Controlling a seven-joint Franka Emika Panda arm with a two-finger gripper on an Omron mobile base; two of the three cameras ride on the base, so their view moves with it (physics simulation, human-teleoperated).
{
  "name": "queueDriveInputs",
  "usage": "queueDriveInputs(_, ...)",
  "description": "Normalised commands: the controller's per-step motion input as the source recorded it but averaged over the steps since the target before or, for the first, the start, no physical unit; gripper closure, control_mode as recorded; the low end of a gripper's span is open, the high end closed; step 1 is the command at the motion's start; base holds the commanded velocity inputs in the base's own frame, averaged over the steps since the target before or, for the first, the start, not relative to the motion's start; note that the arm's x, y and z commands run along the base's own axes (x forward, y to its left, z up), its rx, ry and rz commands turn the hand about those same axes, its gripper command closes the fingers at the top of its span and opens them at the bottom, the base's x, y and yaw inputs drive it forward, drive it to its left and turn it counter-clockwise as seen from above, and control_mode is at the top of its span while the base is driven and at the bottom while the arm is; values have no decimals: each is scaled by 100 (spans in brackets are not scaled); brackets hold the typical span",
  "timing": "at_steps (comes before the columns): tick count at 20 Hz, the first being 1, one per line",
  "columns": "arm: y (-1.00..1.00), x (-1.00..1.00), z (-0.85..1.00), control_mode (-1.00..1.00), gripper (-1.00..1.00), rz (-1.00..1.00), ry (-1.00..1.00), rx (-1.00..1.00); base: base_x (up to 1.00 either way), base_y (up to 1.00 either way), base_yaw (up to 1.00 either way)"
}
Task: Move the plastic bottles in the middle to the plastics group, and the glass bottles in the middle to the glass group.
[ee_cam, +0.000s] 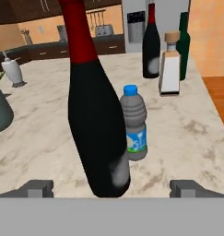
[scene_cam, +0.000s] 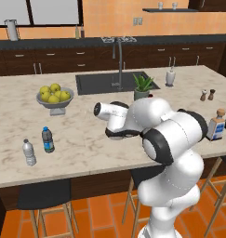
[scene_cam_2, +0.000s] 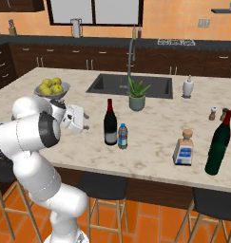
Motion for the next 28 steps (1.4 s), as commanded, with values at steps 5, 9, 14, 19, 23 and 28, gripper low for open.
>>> queueDriveInputs(5,-19,28,-32,-100,-100,-6,1,1,0,0,0)
queueDriveInputs(9,0,42,-24,-100,-100,-9,0,0,0,0,0)
queueDriveInputs(14,0,25,-11,-100,-100,-9,0,0,0,0,0)
queueDriveInputs(19,0,9,0,-100,-100,-9,0,0,0,0,0)
queueDriveInputs(23,-21,-10,0,-100,-100,-6,0,0,0,0,0)
queueDriveInputs(28,-14,-2,6,-100,-100,-3,0,0,0,0,0)
